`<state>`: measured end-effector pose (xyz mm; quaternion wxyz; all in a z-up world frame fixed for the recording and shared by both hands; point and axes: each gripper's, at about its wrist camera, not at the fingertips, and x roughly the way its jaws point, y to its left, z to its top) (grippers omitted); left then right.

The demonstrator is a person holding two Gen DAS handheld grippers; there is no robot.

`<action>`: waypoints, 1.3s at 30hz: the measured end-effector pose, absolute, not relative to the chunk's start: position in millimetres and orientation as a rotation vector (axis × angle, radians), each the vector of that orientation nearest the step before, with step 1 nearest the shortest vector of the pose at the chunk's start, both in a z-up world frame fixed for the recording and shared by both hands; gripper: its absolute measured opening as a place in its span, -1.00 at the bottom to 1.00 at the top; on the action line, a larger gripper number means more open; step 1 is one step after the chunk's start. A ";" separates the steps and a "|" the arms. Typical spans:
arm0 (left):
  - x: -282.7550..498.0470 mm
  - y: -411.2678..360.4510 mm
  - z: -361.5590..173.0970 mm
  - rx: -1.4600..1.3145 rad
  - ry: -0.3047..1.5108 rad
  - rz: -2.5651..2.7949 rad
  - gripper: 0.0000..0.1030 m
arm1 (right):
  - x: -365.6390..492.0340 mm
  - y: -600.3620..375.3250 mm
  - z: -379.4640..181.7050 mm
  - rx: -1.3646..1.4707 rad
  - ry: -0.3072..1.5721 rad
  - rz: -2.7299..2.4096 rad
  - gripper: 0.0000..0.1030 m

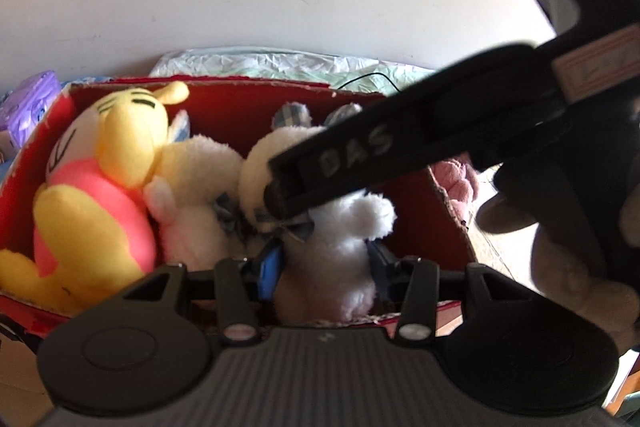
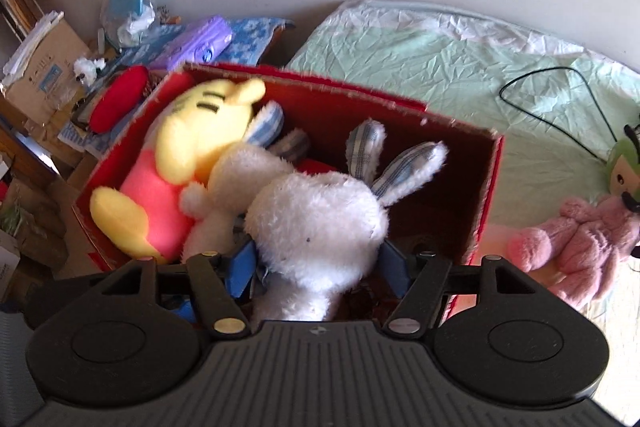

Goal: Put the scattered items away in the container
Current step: 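Lower the bunny into the red box and open the right gripper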

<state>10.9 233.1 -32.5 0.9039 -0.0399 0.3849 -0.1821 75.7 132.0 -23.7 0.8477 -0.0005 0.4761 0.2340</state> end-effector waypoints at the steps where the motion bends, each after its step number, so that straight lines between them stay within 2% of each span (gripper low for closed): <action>1: 11.1 233.1 -32.2 -0.085 0.796 -0.378 -0.07 | 75.3 130.8 -20.8 0.001 0.991 0.487 0.33; 5: 11.8 230.7 -31.8 -0.087 0.797 -0.394 -0.07 | 76.3 126.1 -11.4 0.013 0.937 0.444 0.29; 7: 13.0 228.1 -32.1 -0.085 0.795 -0.405 -0.07 | 81.2 124.1 -11.9 0.033 0.938 0.444 0.19; 9: 14.4 225.2 -32.7 -0.078 0.799 -0.407 -0.07 | 87.9 125.7 -17.8 0.048 0.972 0.450 -0.13; 11: 15.3 223.6 -33.1 -0.079 0.804 -0.410 -0.07 | 91.1 129.5 -24.3 0.049 1.002 0.450 -0.25; 33: 8.0 216.7 -37.4 -0.097 0.843 -0.497 -0.07 | 81.6 145.3 -37.8 -0.148 1.094 0.429 -0.19; 39: 5.1 214.0 -36.3 -0.092 0.842 -0.503 0.00 | 78.0 141.3 -35.6 -0.144 1.087 0.430 -0.15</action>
